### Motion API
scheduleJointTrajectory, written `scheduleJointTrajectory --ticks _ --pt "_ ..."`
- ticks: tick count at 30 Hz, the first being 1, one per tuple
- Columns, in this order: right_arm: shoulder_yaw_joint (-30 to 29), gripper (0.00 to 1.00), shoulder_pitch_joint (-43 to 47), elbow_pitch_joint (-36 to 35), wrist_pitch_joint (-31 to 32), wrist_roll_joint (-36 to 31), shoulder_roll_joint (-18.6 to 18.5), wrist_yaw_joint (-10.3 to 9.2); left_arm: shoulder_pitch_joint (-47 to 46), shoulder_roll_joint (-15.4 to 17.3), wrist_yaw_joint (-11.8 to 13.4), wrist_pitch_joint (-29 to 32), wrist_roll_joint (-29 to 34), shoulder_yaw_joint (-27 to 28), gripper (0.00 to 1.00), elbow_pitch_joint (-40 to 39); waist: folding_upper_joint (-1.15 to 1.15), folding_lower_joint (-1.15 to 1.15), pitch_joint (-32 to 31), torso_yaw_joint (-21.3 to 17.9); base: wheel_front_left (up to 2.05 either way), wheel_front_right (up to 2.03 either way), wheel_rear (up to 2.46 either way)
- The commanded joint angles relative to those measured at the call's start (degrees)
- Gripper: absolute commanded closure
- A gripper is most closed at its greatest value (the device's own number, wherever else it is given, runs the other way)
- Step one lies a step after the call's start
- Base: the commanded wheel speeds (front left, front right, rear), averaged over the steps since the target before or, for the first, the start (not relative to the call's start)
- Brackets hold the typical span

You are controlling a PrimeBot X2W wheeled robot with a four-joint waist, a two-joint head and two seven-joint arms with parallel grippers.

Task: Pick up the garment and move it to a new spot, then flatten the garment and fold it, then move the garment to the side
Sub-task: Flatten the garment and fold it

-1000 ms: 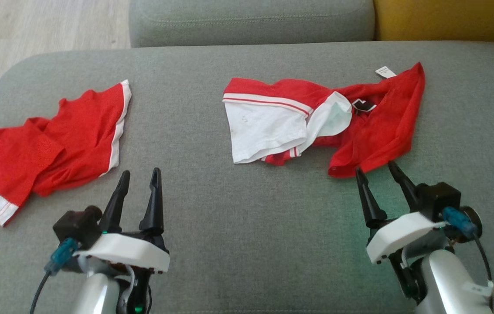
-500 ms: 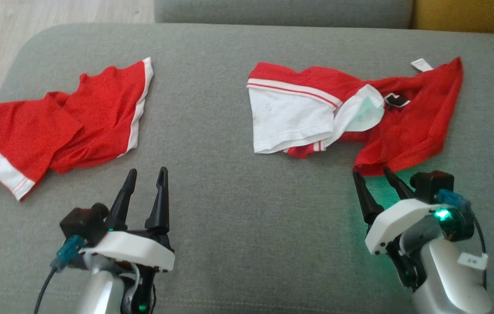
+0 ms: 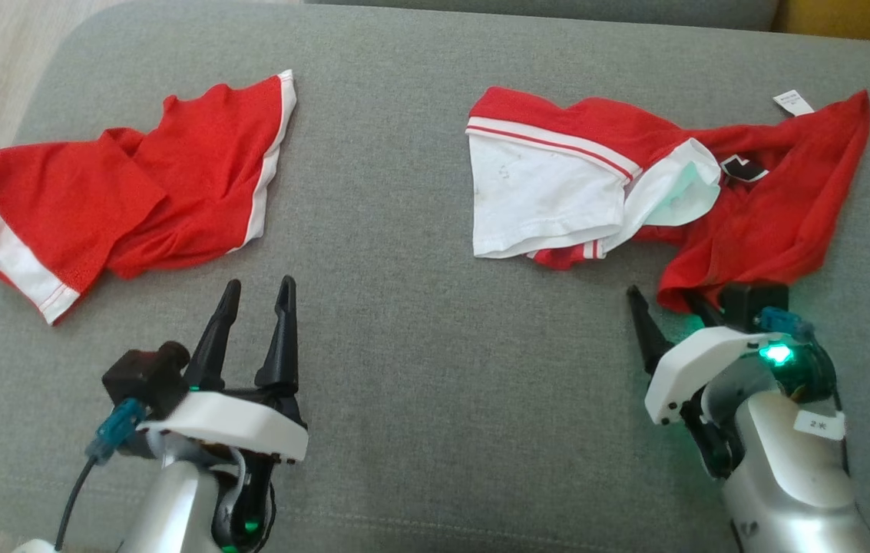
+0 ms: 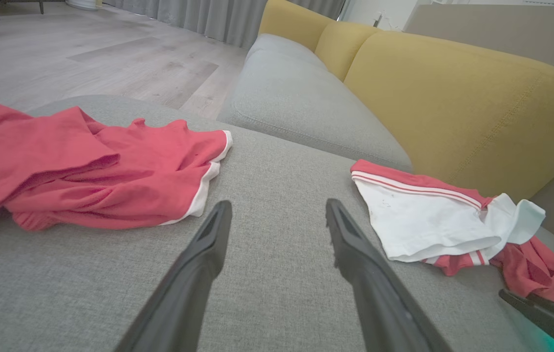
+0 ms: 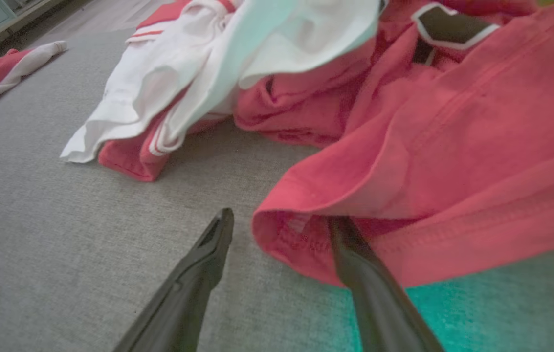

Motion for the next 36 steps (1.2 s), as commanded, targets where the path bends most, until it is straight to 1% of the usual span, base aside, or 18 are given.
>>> scheduleJointTrajectory --ticks 1,7,10,14,18,24,29,33,36 --pt "0.73 1.00 -2.52 -0.51 -1.31 -1.08 0.23 0.23 -2.53 0.46 -0.24 -0.70 -0.24 1.66 0.00 -1.70 0.00 0.00 0.03 -0.18 0.00 0.00 0.00" --pt "-0.10 1.00 -3.36 0.73 -3.00 -2.45 0.23 0.23 -2.33 0.46 -0.26 -0.70 0.13 2.43 0.00 -1.68 0.00 0.00 -0.35 -1.84 0.00 0.00 0.00" --pt "-2.04 1.00 -2.72 -0.15 -2.91 -3.17 0.24 0.23 -2.28 0.46 -0.33 -0.70 0.23 2.75 0.00 -1.67 0.00 0.00 -0.95 -3.21 0.00 0.00 0.00" --pt "-6.10 1.00 -0.29 -3.80 -1.45 -4.54 0.24 0.23 -1.97 0.46 -0.37 -0.70 0.18 2.83 0.00 -2.00 0.00 0.00 -1.96 -5.45 0.00 0.00 0.00" --pt "-9.45 1.00 2.99 -9.64 0.99 -5.63 0.24 0.23 -1.64 0.46 -0.32 -0.70 0.34 2.72 0.00 -2.40 0.00 0.00 -2.72 -7.85 0.00 0.00 0.00" --pt "-10.11 1.00 6.96 -17.23 4.17 -4.50 0.24 0.23 -2.46 0.46 -0.72 -0.70 1.09 1.37 0.00 -2.75 0.00 0.00 -2.77 -10.66 0.00 0.00 0.00" --pt "-10.93 1.00 8.21 -20.20 4.52 -5.97 0.24 0.23 -4.51 0.45 -1.27 -0.70 1.96 -1.05 0.00 -2.64 0.00 0.00 -1.96 -12.60 0.00 0.00 0.00" --pt "-13.98 1.00 8.30 -20.91 4.22 -9.09 0.24 0.23 -6.16 0.45 -1.38 -0.70 2.07 -2.72 0.00 -2.57 0.00 0.00 -1.31 -13.83 0.00 0.00 0.00" --pt "-16.25 1.00 7.99 -20.88 3.97 -10.08 0.24 0.23 -6.87 0.45 -1.20 -0.70 1.89 -3.52 0.00 -2.62 0.00 0.00 -0.98 -14.32 0.00 0.00 0.00"
